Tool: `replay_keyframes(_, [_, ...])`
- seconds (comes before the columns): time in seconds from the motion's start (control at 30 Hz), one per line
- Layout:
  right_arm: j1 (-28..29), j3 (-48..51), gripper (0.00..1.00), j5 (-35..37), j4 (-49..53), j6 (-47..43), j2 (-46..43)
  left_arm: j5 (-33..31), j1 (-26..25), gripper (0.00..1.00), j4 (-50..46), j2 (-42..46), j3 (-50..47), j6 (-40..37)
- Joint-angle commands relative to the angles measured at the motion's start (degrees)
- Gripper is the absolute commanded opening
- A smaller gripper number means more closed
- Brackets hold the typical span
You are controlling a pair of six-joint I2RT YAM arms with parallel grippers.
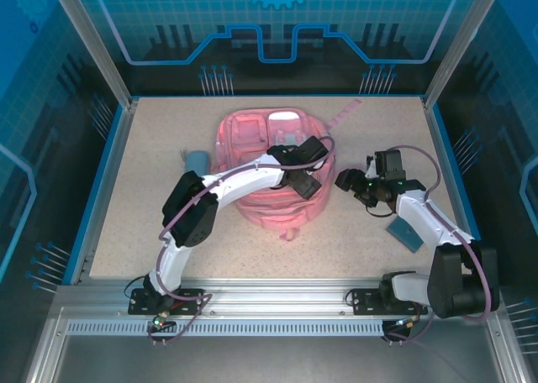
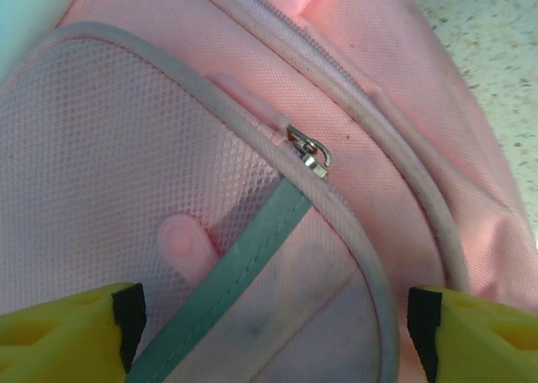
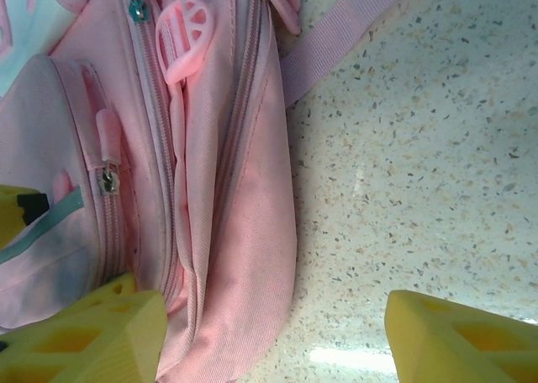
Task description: Pack books, pencil case, and school supplies into a backpack
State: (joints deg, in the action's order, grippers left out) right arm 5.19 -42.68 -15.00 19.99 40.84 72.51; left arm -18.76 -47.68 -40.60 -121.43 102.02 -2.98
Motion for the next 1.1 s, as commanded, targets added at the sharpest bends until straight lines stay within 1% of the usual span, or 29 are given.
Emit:
replay_keyframes(0.0, [-0.7, 1.0, 0.7, 0.1, 1.3, -0.6, -1.0, -7.2, -0.6, 0.8, -3.9, -2.3, 2.6, -0.1])
replay_keyframes(0.03, [-0.7, 0.9, 0.7, 0.1, 1.3, -0.7, -1.0, -8.0, -0.6, 0.78, -4.2, -2.6, 2.8, -0.3])
replay_keyframes(0.07, [-0.7, 0.8, 0.7, 0.3, 1.4, -0.7, -1.0, -8.3, -0.6, 0.73, -4.4, -2.5, 2.8, -0.4])
replay_keyframes(0.1, [-0.8, 0.8, 0.7, 0.4, 1.4, -0.9, -1.0, -8.2, -0.6, 0.68, -4.5, -2.3, 2.8, -0.4])
replay_keyframes(0.17, [-0.8, 0.1, 0.7, 0.7, 1.7, -1.7, -0.8, -7.8, -0.6, 0.52, -4.6, -1.4, 2.5, -0.2])
replay_keyframes(0.23, [-0.6, -1.0, 0.7, 1.1, 2.4, -3.2, -0.2, -7.2, -0.6, 0.41, -3.6, 0.7, 1.1, 0.0])
replay_keyframes(0.33, [-0.1, -3.8, 0.69, 0.8, 2.8, -6.8, 1.7, -5.3, -0.6, 0.29, -0.9, 5.7, -2.7, -0.2])
replay_keyframes(0.43, [1.5, -7.3, 0.68, -1.0, 2.5, -10.7, 4.3, -3.0, -0.5, 0.2, 2.1, 11.7, -7.4, -1.8])
replay_keyframes(0.53, [3.5, -12.5, 0.69, -3.7, 1.2, -12.7, 7.6, -1.9, -0.3, 0.16, 6.0, 17.6, -13.1, -3.6])
replay_keyframes(0.57, [3.8, -13.5, 0.7, -5.6, 0.1, -12.7, 8.7, -1.5, -0.2, 0.15, 7.1, 19.3, -14.9, -4.1])
replay_keyframes(0.67, [4.6, -17.5, 0.71, -14.3, -2.8, -12.7, 14.0, 0.0, 0.4, 0.15, 10.9, 24.3, -20.6, -4.6])
replay_keyframes(0.73, [5.5, -20.5, 0.72, -17.9, -3.5, -13.4, 18.4, 0.8, 0.8, 0.15, 12.3, 26.8, -23.4, -3.9])
replay_keyframes(0.83, [5.8, -24.2, 0.73, -20.5, -4.0, -13.2, 24.4, 1.2, 1.3, 0.15, 13.6, 29.2, -26.0, -2.6])
replay_keyframes(0.9, [5.9, -25.5, 0.74, -22.4, -5.3, -12.9, 26.9, 1.5, 1.4, 0.15, 14.4, 30.3, -27.1, -2.0])
replay_keyframes(1.07, [6.2, -28.9, 0.77, -23.6, -4.7, -13.1, 31.7, 1.5, 1.8, 0.15, 15.1, 31.2, -28.2, -1.2])
